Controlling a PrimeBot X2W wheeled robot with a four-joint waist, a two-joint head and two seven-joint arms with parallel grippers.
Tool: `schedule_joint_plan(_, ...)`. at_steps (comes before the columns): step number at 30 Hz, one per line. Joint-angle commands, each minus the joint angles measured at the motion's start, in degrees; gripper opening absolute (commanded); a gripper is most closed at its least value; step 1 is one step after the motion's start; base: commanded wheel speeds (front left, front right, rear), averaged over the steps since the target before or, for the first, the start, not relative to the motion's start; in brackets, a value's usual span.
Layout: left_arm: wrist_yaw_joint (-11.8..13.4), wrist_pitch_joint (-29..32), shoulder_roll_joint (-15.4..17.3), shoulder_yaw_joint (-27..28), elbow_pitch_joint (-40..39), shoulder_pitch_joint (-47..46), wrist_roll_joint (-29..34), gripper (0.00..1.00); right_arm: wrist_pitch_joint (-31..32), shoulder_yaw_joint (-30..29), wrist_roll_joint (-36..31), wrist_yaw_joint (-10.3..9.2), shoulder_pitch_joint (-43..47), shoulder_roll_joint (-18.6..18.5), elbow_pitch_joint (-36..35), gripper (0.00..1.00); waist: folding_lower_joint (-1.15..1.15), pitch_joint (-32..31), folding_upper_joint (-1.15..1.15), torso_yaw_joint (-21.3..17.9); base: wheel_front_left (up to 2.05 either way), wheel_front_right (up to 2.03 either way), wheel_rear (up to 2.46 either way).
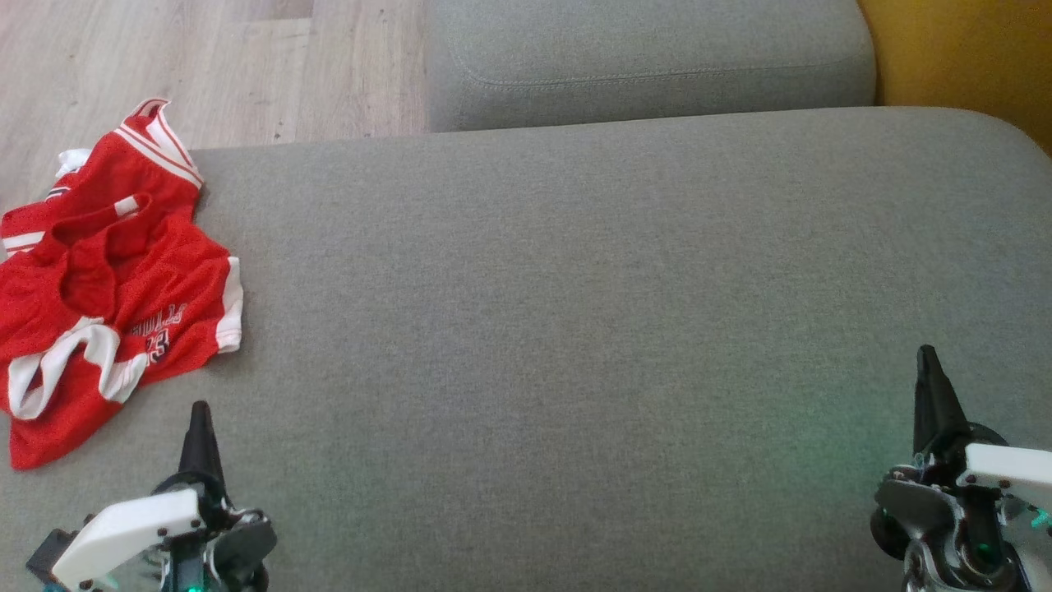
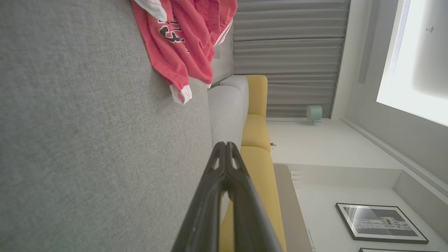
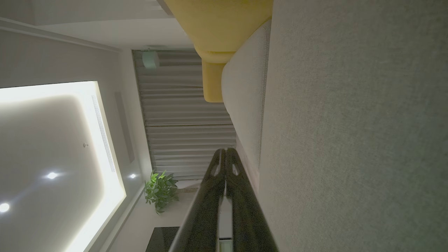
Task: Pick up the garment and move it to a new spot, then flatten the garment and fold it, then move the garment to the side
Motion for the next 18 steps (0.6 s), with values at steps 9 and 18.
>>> schedule_joint_plan(9,-0.37,0.17,0.25,2.01,-1.66,-2.82,0.05,0.00,0.32,1.20,0.41,-0.04,-2.80,-0.40,-2.17,0.00,0.00,0.00,0.00,0.00,0.00,0.00,0.00)
schedule_joint_plan(18,-0.37,0.17,0.25,2.00,-1.66,-2.82,0.04,0.00,0.32,1.20,0.41,-0.04,-2.80,-0.40,-2.17,0.00,0.00,0.00,0.00,0.00,0.00,0.00,0.00)
